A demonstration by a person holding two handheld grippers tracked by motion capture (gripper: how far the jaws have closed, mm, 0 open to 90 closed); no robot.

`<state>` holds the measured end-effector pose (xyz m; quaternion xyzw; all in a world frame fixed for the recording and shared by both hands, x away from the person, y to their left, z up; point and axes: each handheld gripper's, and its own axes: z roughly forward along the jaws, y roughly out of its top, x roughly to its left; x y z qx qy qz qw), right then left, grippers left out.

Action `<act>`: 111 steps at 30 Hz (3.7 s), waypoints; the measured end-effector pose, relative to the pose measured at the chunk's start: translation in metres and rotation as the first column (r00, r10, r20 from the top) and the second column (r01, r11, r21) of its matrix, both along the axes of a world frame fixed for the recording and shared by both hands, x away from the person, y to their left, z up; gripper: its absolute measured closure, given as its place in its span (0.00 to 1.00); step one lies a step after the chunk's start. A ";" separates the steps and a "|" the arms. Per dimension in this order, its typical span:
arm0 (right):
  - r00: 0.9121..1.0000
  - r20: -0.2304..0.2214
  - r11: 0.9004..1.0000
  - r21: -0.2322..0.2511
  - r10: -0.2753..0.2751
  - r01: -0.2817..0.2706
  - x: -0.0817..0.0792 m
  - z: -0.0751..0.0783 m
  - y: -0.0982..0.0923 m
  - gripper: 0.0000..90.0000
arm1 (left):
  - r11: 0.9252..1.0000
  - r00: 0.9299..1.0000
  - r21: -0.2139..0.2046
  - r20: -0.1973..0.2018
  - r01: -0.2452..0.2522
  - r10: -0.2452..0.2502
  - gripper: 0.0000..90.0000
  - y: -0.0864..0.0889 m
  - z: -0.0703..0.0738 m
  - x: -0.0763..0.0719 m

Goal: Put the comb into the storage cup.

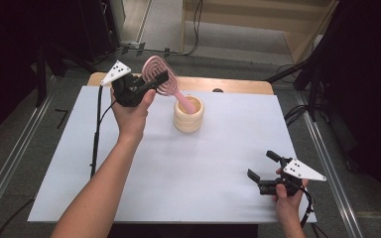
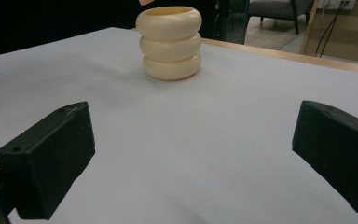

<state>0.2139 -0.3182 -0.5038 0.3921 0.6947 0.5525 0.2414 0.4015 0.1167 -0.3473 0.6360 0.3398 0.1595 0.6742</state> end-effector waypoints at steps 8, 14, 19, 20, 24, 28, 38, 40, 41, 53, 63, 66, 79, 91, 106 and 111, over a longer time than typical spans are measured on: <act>1.000 -0.002 1.000 0.001 0.001 -0.001 0.000 0.000 0.000 0.00 | 1.000 1.000 -0.003 0.008 -0.024 0.024 0.73 -0.002 -0.006 0.007; 1.000 -0.002 1.000 0.002 0.003 -0.003 0.001 -0.001 0.000 0.00 | 0.999 0.999 0.023 0.004 -0.044 0.044 0.73 -0.007 -0.013 0.011; 1.000 -0.002 1.000 0.003 0.004 -0.004 0.001 -0.001 0.001 0.00 | 0.998 0.999 0.037 -0.005 -0.041 0.041 0.73 -0.011 -0.019 0.014; 1.000 -0.001 1.000 0.002 0.005 -0.005 0.001 -0.001 0.000 0.00 | 0.998 0.999 0.044 -0.004 -0.041 0.041 0.73 -0.012 -0.020 0.015; 1.000 -0.005 1.000 0.007 0.004 -0.004 0.001 -0.001 0.000 0.00 | 0.998 0.999 0.046 -0.013 -0.048 0.048 0.73 -0.014 -0.026 0.016; 1.000 0.001 1.000 0.006 0.004 -0.004 0.001 0.000 0.000 0.00 | 0.997 0.998 0.057 -0.029 -0.057 0.059 0.73 -0.014 -0.033 0.018; 1.000 0.001 1.000 0.006 0.005 -0.005 0.001 -0.001 0.000 0.00 | 0.994 0.997 0.085 -0.047 -0.061 0.066 0.73 -0.018 -0.045 0.022; 1.000 0.001 1.000 0.006 0.004 -0.004 0.001 -0.001 0.000 0.00 | 0.994 0.997 0.092 -0.054 -0.057 0.062 0.73 -0.018 -0.047 0.023; 1.000 0.001 1.000 0.007 0.005 -0.005 0.001 -0.001 0.000 0.00 | 0.994 0.996 0.097 -0.055 -0.058 0.064 0.73 -0.019 -0.048 0.023; 1.000 -0.002 1.000 0.012 0.005 -0.005 0.002 -0.001 -0.001 0.00 | 0.991 0.995 0.127 -0.083 -0.051 0.062 0.73 -0.028 -0.062 0.025; 1.000 -0.002 1.000 0.011 0.004 -0.004 0.002 -0.001 -0.001 0.00 | 0.991 0.992 0.128 -0.108 -0.043 0.057 0.73 -0.035 -0.073 0.027; 1.000 -0.002 1.000 0.012 0.005 -0.005 0.002 -0.001 -0.001 0.00 | 0.990 0.992 0.135 -0.110 -0.041 0.056 0.73 -0.037 -0.075 0.027; 1.000 -0.002 1.000 0.010 0.003 -0.003 0.002 -0.001 -0.001 0.00 | 0.988 0.988 0.144 -0.135 -0.050 0.070 0.68 -0.039 -0.081 0.030; 1.000 -0.002 1.000 0.010 0.004 -0.004 0.002 -0.001 -0.001 0.00 | 0.983 0.980 0.182 -0.189 -0.020 0.055 0.12 -0.032 -0.081 0.027; 1.000 -0.004 1.000 0.011 0.002 -0.002 0.002 -0.002 -0.001 0.00 | 0.981 0.988 0.186 -0.154 0.048 -0.019 0.00 -0.018 -0.078 0.012; 1.000 -0.005 1.000 0.011 0.002 -0.002 0.002 -0.002 -0.001 0.00 | 0.979 0.990 0.196 -0.143 0.048 -0.020 0.00 -0.012 -0.079 0.006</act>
